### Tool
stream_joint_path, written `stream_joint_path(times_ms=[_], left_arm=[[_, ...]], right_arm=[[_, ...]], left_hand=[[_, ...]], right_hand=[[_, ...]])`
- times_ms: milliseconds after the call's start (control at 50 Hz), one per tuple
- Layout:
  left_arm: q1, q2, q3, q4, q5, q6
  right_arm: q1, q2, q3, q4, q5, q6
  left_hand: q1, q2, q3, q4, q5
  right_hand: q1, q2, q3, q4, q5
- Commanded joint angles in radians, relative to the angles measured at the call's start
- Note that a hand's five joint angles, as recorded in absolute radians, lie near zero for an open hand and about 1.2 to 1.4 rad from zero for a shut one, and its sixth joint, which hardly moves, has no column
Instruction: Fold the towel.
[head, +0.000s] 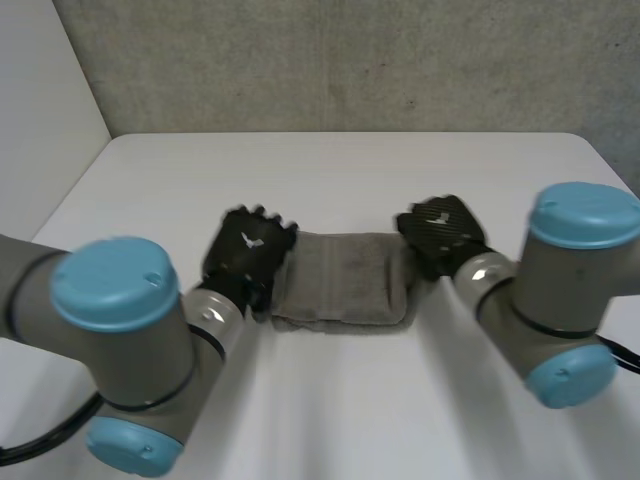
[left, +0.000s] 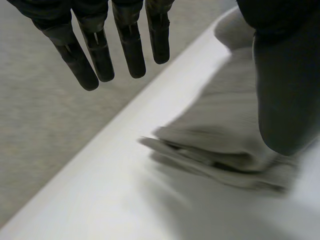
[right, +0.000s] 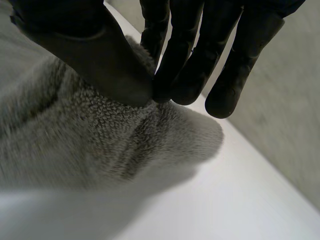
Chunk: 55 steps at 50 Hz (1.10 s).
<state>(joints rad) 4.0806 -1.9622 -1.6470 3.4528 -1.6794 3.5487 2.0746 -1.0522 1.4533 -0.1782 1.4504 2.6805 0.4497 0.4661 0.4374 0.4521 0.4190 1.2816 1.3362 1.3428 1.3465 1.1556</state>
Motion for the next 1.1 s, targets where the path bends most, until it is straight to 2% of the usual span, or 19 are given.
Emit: stream_joint_path(times_ms=[20,140,220,300,320,340,360,380,400,440,500,540,660,720,760,840,940,980,1100], left_arm=[[0.116,0.147,-0.042,0.003,-0.028,-0.016],[0.172,0.194,-0.077,0.008,-0.019,-0.036],[0.179,0.192,-0.08,0.009,-0.019,-0.05],[0.179,0.184,-0.074,0.015,-0.017,-0.064],[0.179,0.18,-0.065,0.017,-0.017,-0.073],[0.179,0.18,-0.065,0.017,-0.017,-0.073],[0.179,0.175,-0.057,0.019,-0.017,-0.085],[0.176,0.166,-0.044,0.02,-0.016,-0.102],[0.176,0.166,-0.043,0.02,-0.016,-0.102],[0.162,0.138,-0.004,0.02,-0.016,-0.148],[0.155,0.118,0.035,0.02,-0.016,-0.197],[0.15,0.108,0.051,0.02,-0.016,-0.22],[0.095,0.034,0.13,0.019,-0.017,-0.326],[0.081,0.006,0.151,0.019,-0.02,-0.34],[0.048,-0.05,0.191,0.012,-0.02,-0.353],[0.003,-0.113,0.23,0.008,-0.019,-0.355],[-0.032,-0.192,0.263,0.008,0.017,-0.355],[-0.042,-0.225,0.265,0.008,0.058,-0.356],[-0.043,-0.264,0.265,0.008,0.078,-0.355]], right_arm=[[0.183,0.116,-0.186,0.025,-0.031,-0.096],[0.249,0.228,-0.29,0.025,-0.128,-0.091],[0.308,0.299,-0.336,0.025,-0.148,-0.083],[0.311,0.31,-0.344,0.025,-0.14,-0.076],[0.311,0.307,-0.338,0.025,-0.127,-0.068],[0.311,0.307,-0.338,0.025,-0.127,-0.068],[0.309,0.304,-0.328,0.025,-0.102,-0.051],[0.308,0.287,-0.314,0.025,-0.064,-0.027],[0.308,0.287,-0.314,0.025,-0.064,-0.027],[0.303,0.194,-0.26,0.028,0.002,0.037],[0.295,0.133,-0.222,0.028,0.018,0.07],[0.237,0.042,-0.15,0.025,0.024,0.133],[0.136,-0.057,-0.064,0.08,0.036,0.231],[0.11,-0.066,-0.056,0.109,0.038,0.253],[0.047,-0.071,-0.051,0.163,0.035,0.306],[0.009,-0.069,-0.054,0.187,0.028,0.348],[-0.004,-0.042,-0.062,0.187,0.015,0.374],[-0.004,0.006,-0.085,0.184,-0.007,0.386],[0.004,0.081,-0.142,0.187,-0.018,0.43]], left_hand=[[-0.104,-0.12,-0.092,-0.107,-0.248],[-0.104,-0.12,-0.092,-0.107,-0.248],[-0.104,-0.12,-0.092,-0.107,-0.248],[-0.104,-0.12,-0.092,-0.107,-0.248],[-0.104,-0.12,-0.092,-0.107,-0.248],[-0.104,-0.12,-0.092,-0.107,-0.248],[-0.104,-0.12,-0.092,-0.107,-0.248],[-0.104,-0.12,-0.092,-0.107,-0.248],[-0.104,-0.12,-0.092,-0.107,-0.248],[-0.101,-0.118,-0.089,-0.104,-0.245],[-0.095,-0.112,-0.083,-0.098,-0.239],[-0.092,-0.109,-0.08,-0.095,-0.236],[-0.092,-0.109,-0.08,-0.095,-0.236],[-0.089,-0.106,-0.077,-0.092,-0.233],[-0.089,-0.106,-0.077,-0.092,-0.233],[-0.086,-0.103,-0.074,-0.089,-0.23],[-0.086,-0.103,-0.074,-0.089,-0.23],[-0.084,-0.1,-0.071,-0.086,-0.227],[-0.078,-0.094,-0.065,-0.08,-0.221]], right_hand=[[0.115,0.06,0.054,0.05,0.066],[0.115,0.06,0.054,0.05,0.066],[0.115,0.06,0.054,0.05,0.066],[0.115,0.06,0.054,0.05,0.066],[-0.16,-0.215,-0.222,-0.225,-0.209],[-0.163,-0.218,-0.224,-0.228,-0.212],[-0.556,-0.61,-0.617,-0.62,-0.604],[-0.792,-0.847,-0.853,-0.857,-0.841],[-0.794,-0.849,-0.856,-0.859,-0.843],[-0.979,-1.033,-1.04,-1.044,-1.027],[-1.026,-1.081,-1.087,-1.091,-1.075],[-1.107,-1.162,-1.168,-1.172,-1.156],[-1.107,-1.162,-1.168,-1.172,-1.156],[-1.107,-1.162,-1.168,-1.172,-1.156],[-1.107,-1.162,-1.168,-1.172,-1.156],[-1.107,-1.162,-1.168,-1.172,-1.156],[-1.107,-1.162,-1.168,-1.172,-1.156],[-1.107,-1.162,-1.168,-1.172,-1.156],[-1.107,-1.162,-1.168,-1.172,-1.156]])
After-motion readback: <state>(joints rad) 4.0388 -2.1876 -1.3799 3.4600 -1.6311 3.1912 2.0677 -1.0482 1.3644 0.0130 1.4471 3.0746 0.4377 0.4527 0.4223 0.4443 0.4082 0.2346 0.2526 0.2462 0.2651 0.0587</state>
